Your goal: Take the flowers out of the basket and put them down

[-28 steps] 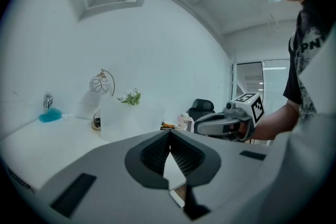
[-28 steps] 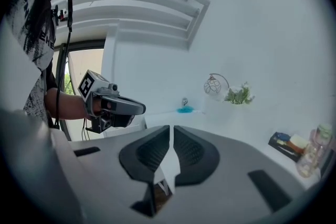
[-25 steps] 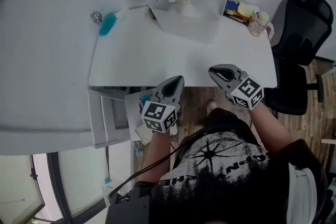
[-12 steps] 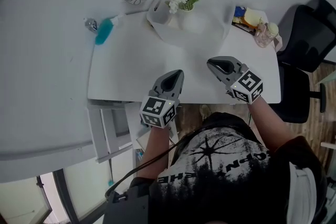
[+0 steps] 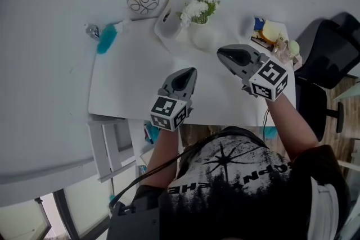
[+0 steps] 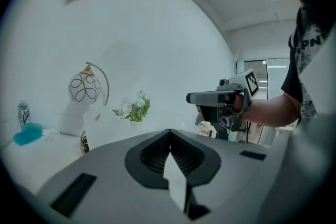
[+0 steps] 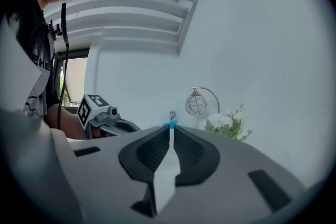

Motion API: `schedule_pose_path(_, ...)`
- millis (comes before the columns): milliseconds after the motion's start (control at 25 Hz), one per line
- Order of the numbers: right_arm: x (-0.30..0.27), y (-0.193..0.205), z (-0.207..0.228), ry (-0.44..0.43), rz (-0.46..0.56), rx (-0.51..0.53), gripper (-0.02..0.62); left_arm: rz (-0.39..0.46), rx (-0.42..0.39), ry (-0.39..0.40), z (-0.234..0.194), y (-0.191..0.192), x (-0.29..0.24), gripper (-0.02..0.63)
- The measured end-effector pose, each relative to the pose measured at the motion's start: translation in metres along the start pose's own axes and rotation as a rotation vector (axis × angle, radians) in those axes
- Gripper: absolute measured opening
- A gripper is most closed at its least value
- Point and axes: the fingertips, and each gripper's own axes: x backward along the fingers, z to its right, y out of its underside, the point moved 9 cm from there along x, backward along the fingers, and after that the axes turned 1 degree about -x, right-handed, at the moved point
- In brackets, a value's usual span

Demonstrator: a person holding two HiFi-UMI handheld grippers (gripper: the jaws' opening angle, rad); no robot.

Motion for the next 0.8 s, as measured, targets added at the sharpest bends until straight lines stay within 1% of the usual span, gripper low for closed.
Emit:
schedule_pose_path(120, -0.010, -0.019, 0.020, 0.008, -0.033, 0.041, 0.020, 0.012, 0.007, 0.004, -0.007, -0.005, -0.009, 0.011)
schedule_pose_path(240, -0.022, -0.029, 0.043, 0.026, -0.076, 0.071, 0.020, 0.020, 0.018, 0.009, -0.012, -0.006, -0.016, 0.011)
schedule_pose_path(320, -0.032, -0.030, 0.060, 0.049, -0.117, 0.082, 0.021, 0.025, 0.031, 0.012, -0.015, -0.006, -0.021, 0.011)
schedule_pose_path(440, -0.049, -0.022, 0.083, 0.078, -0.197, 0.098, 0.028, 0.042, 0.073, 0.021, -0.023, -0.007, -0.028, 0.011)
schedule_pose_path(480, -0.055, -0.018, 0.088, 0.078, -0.221, 0.096, 0.039, 0.044, 0.076, 0.020, -0.025, -0.008, -0.030, 0.011)
schedule_pose_path(560, -0.065, -0.009, 0.096, 0.071, -0.261, 0.079, 0.083, 0.043, 0.068, 0.016, -0.030, -0.010, -0.034, 0.011)
schedule_pose_path(800, -0.095, 0.014, 0.118, 0.067, -0.424, 0.057, 0.145, 0.052, 0.075, -0.001, -0.043, -0.012, -0.041, 0.011)
